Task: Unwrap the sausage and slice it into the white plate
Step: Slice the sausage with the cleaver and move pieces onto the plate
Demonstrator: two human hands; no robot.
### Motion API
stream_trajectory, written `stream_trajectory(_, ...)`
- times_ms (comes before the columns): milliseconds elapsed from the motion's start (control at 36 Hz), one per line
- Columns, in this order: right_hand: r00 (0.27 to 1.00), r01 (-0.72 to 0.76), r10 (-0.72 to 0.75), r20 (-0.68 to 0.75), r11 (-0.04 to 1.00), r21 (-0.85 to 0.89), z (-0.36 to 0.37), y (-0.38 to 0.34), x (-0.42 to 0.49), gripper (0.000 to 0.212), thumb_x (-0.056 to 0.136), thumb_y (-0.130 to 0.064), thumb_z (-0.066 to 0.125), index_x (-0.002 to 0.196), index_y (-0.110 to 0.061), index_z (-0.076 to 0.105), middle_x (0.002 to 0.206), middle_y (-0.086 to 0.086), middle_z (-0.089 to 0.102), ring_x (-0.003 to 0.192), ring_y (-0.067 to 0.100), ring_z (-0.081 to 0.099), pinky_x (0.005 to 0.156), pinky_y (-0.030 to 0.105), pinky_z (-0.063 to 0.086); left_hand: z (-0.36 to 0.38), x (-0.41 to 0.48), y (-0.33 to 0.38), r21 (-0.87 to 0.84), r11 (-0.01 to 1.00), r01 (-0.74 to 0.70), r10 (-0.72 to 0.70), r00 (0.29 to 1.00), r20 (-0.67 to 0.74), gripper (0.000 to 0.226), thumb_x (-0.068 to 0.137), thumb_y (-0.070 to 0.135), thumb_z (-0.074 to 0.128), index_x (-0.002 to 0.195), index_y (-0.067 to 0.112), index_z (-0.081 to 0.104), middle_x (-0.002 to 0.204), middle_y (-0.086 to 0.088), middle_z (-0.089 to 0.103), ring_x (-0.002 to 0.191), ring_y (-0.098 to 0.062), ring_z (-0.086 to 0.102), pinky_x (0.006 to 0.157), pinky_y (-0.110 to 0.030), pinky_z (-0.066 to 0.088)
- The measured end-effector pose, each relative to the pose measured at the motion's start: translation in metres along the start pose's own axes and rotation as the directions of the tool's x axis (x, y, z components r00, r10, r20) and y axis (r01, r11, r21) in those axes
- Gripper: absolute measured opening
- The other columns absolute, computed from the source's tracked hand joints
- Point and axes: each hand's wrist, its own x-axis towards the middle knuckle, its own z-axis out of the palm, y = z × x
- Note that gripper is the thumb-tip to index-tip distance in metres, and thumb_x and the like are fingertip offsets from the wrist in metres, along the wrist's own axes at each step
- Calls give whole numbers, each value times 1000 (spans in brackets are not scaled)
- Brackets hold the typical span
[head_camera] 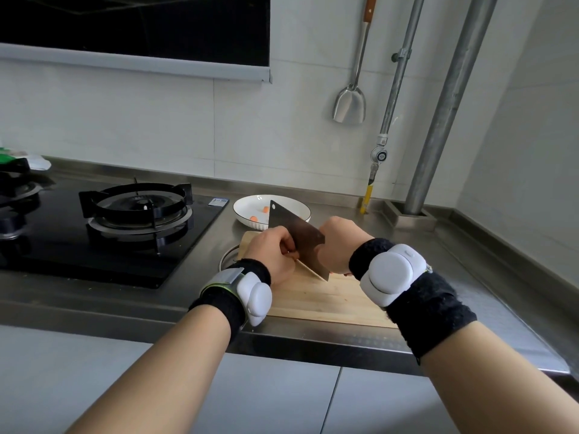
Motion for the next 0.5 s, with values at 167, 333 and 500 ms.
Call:
stream_trajectory(167,1000,10,-11,-24,1000,-19,2,3,1,15,91,-14,52,99,-8,63,76,4,57,61,20,56,53,26,49,2,1,0,8,1000,1,-1,1000,2,15,77,22,74,78,27,60,74,12,58,70,-6,55,66,-21,45)
stream_trajectory(333,998,32,-33,-50,999,-22,-4,2,2,17,92,-14,51,100,-7,65,76,4,58,64,24,60,57,31,53,3,2,0,11,1000,14,-13,1000,-18,15,77,25,71,74,28,57,69,13,59,68,-4,55,63,-18,42)
stream_trajectory(500,997,41,-43,-57,998,-46,-8,2,0,17,93,-15,51,100,-6,64,77,5,58,67,26,60,58,30,50,3,2,0,17,1000,-6,6,1000,-20,15,79,26,71,75,28,56,73,12,61,72,-9,57,69,-24,48)
